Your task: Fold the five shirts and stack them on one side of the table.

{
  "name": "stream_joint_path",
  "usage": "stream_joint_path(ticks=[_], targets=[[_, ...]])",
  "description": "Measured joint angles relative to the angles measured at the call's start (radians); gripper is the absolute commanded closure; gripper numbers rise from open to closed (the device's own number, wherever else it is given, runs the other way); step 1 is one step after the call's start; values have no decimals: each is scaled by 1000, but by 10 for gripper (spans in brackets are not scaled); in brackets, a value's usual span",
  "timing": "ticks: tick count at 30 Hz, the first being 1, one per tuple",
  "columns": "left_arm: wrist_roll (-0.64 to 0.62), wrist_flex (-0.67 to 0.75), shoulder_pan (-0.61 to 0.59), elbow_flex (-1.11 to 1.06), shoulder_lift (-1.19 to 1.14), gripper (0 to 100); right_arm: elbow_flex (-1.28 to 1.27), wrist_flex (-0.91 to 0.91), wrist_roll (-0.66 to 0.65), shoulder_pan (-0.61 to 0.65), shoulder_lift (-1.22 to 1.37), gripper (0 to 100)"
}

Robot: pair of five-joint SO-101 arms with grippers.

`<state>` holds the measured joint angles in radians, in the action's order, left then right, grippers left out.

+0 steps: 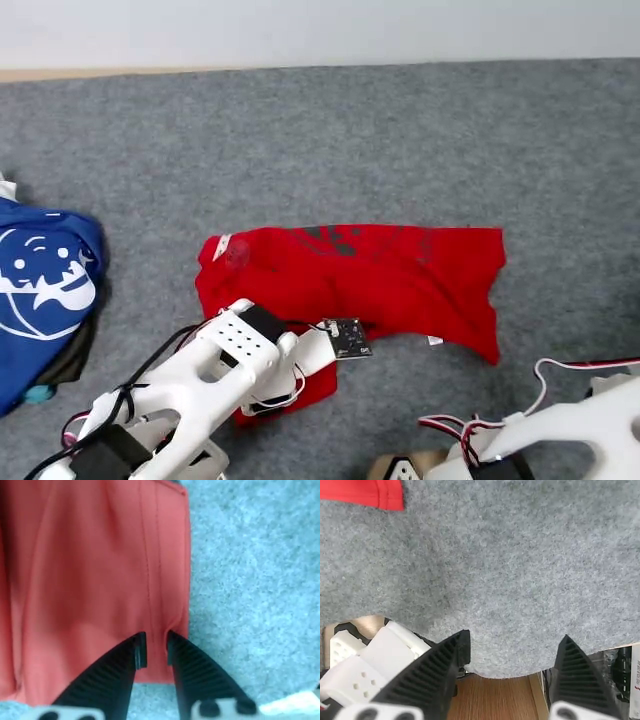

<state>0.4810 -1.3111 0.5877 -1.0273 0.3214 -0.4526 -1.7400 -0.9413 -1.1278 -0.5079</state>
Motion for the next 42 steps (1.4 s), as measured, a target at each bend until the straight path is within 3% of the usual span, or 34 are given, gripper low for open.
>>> stream_joint_path(ticks=[10,17,22,35,42], targets=[[52,-17,3,0,0,918,0,0,0,0,0,715],[51,-20,150,0,0,917,0,0,0,23,0,715],[8,-20,163,0,0,917,0,0,0,44,0,715],[0,-20,38,0,0,912,0,0,0,46,0,715],[0,-11,28,-3,0,830,0,0,0,46,0,715]])
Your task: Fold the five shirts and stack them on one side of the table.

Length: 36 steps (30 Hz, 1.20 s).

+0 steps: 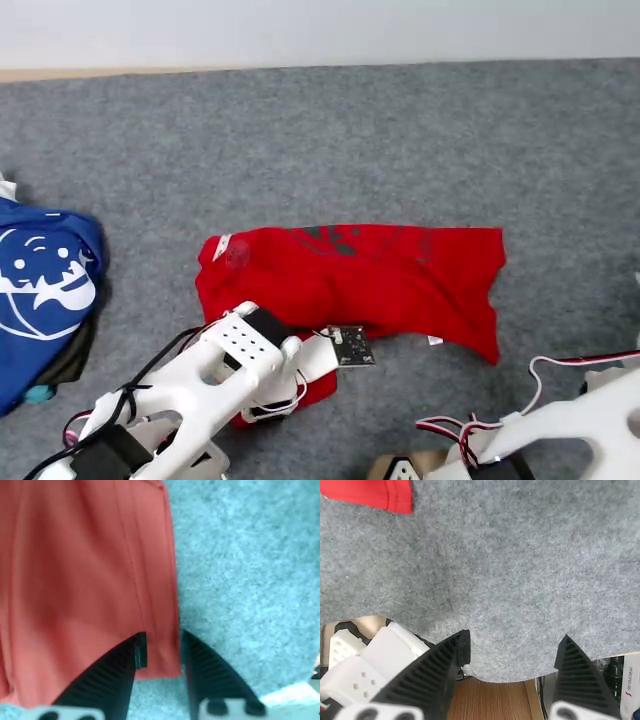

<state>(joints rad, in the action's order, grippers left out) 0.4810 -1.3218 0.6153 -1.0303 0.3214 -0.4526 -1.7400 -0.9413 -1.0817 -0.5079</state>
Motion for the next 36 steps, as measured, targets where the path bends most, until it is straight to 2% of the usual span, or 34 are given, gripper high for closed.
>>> stream_joint_path(ticks=[8,15,25,36], targets=[[0,31,0,-23,0,833,0,0,0,0,0,715],[5,104,2,-74,2,900,0,0,0,0,0,715],[2,107,5,-77,2,998,0,0,0,0,0,715],[2,-25,2,66,0,997,0,0,0,0,0,715]])
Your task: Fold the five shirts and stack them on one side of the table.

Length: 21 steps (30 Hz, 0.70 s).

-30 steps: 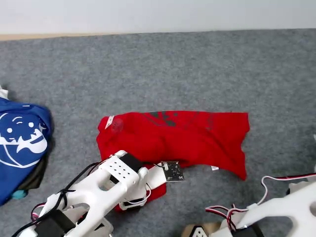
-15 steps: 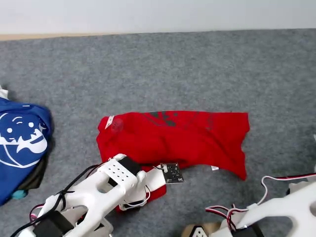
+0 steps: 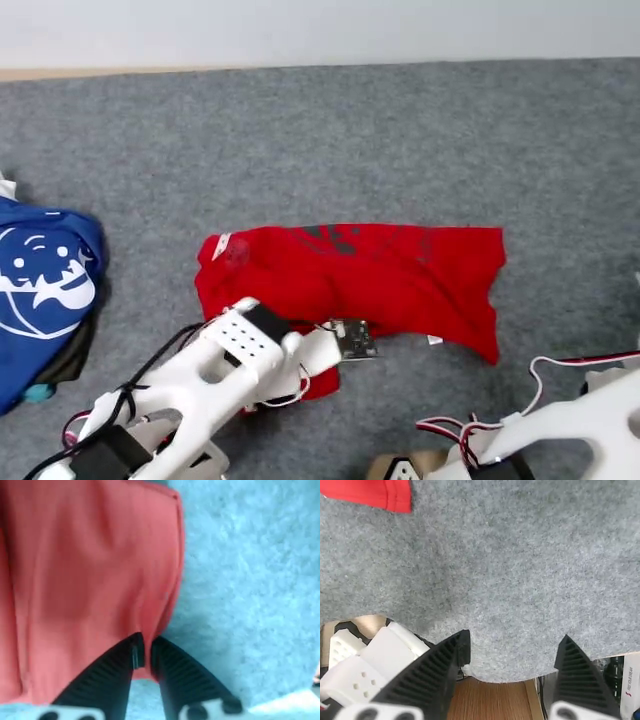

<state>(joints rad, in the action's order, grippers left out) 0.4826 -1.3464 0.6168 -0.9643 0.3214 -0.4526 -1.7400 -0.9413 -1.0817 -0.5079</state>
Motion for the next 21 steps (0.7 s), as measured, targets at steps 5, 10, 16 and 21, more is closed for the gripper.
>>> stream_joint_path(ticks=[5,10,16,21], targets=[[-3,-54,-3,101,0,997,0,0,0,0,0,715],[-3,-71,-3,170,0,997,0,0,0,0,0,715],[-2,-75,-14,219,0,997,0,0,0,0,0,715],[18,-57,-120,285,0,997,0,0,0,0,0,715]])
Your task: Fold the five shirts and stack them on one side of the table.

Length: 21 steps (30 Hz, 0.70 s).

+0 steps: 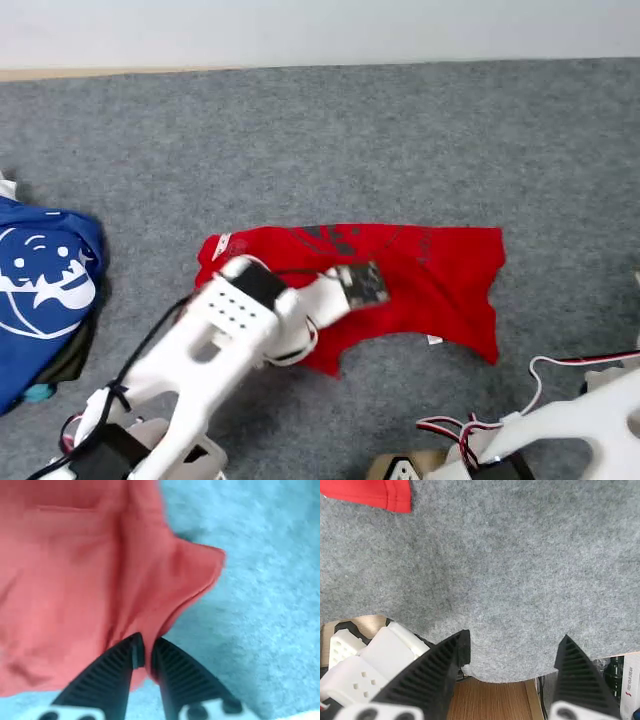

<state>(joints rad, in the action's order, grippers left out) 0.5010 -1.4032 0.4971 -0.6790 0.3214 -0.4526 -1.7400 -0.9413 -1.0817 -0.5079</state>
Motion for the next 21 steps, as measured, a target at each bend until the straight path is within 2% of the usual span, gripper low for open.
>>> stream_joint_path(ticks=[5,8,21], targets=[[58,69,-130,43,0,997,0,0,0,0,0,715],[61,123,-166,44,0,997,0,0,0,0,0,715],[64,411,-170,-100,-2,995,0,0,0,49,0,715]])
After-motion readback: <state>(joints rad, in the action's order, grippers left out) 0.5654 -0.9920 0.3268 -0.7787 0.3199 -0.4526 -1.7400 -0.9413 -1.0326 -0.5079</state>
